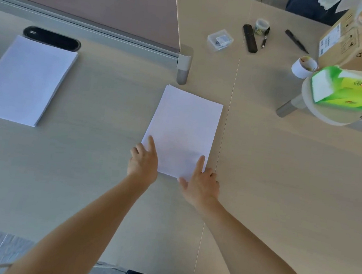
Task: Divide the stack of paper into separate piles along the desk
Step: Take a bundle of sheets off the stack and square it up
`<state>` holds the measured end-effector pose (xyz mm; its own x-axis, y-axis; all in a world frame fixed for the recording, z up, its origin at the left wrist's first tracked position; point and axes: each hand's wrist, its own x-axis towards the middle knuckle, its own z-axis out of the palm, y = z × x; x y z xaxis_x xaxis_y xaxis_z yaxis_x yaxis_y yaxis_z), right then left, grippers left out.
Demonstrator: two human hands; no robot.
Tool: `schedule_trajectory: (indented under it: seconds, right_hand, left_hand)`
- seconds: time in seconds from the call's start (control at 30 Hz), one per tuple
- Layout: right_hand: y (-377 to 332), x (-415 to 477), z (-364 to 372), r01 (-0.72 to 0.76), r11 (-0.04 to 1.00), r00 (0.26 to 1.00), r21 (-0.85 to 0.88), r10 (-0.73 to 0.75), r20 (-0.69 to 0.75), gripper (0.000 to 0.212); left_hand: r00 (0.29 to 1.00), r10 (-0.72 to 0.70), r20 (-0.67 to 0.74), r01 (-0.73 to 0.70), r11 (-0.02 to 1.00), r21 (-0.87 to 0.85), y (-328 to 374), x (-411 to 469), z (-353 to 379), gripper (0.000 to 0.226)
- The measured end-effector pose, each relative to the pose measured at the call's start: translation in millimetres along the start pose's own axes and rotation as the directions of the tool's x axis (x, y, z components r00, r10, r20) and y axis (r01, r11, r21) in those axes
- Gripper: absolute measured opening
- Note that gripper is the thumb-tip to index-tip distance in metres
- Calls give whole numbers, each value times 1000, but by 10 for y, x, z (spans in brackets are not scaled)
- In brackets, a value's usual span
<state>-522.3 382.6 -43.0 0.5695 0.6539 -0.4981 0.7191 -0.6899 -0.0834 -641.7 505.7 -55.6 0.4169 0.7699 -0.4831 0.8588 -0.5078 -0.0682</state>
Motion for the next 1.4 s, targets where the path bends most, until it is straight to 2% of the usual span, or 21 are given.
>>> schedule_trajectory:
  seconds: [0.27, 0.47, 0.57, 0.63, 0.7, 0.77, 0.83, 0.9, 0.97, 1.03, 1.1, 1.13, 1.2, 1.27, 1.33, 1.4]
  right_hand:
    - [-6, 30, 157, 29, 994, 999, -109, -33, -35, 87]
    - [4, 37, 80, -1, 997, 1000, -77, 2, 7, 91]
    - [-16, 59, 30, -33, 996, 999, -89, 35, 26, 93]
    - [-32, 79, 22, -10, 997, 999, -76, 13, 41, 91]
    - [-26, 103, 4, 1, 999, 997, -50, 3, 71, 91]
    - [23, 137, -53, 12, 1000, 991, 11, -13, 130, 97]
    - [98, 229, -152, -15, 998, 987, 67, 5, 158, 102]
    - [179, 410, -330, -94, 983, 992, 160, 79, 96, 94]
    - [239, 668, -525, -138, 930, 990, 341, 130, 47, 74]
    - [251, 927, -732, -145, 820, 989, 554, 140, 51, 47]
    - [243, 1152, -893, -184, 698, 980, 692, 186, 72, 45]
    - [239, 1271, -943, -219, 638, 971, 738, 218, 99, 45]
    - [261, 1518, -955, -256, 534, 955, 806, 270, 124, 51]
    - [255, 1681, -938, -278, 452, 945, 848, 285, 157, 49]
    - [188, 1707, -992, -293, 432, 941, 853, 288, 177, 28]
    - [155, 1725, -1039, -299, 445, 942, 844, 278, 187, 20]
  left_hand:
    - [997, -75, 34, 77, 994, -80, 2, 50, -20, 93]
    - [997, -81, 1, 81, 995, -52, -8, 71, -36, 86]
    - [985, -166, 49, 173, 968, -185, -32, 96, -65, 84]
    - [982, -175, 67, 185, 961, -208, -24, 87, -110, 76]
    - [984, -157, 87, 172, 964, -203, -25, 90, -194, 58]
    - [970, -205, 134, 236, 930, -282, -75, 106, -326, 51]
    - [948, -274, 163, 317, 862, -396, -171, 200, -425, 54]
    - [943, -301, 140, 325, 755, -570, -242, 354, -514, 54]
    - [951, -285, 116, 268, 580, -769, -234, 540, -623, 53]
    - [956, -272, 106, 215, 412, -886, -165, 747, -767, 48]
    - [957, -277, 81, 160, 275, -948, -93, 973, -889, 25]
    - [956, -285, 70, 143, 244, -959, -78, 1091, -944, 7]
    - [960, -275, 59, 126, 231, -965, -65, 1303, -1026, 17]
    - [951, -295, 86, 155, 219, -963, -44, 1457, -1079, 12]
    - [941, -316, 118, 197, 232, -952, 13, 1561, -1104, 12]
    - [942, -310, 130, 227, 300, -927, 71, 1621, -1124, 7]
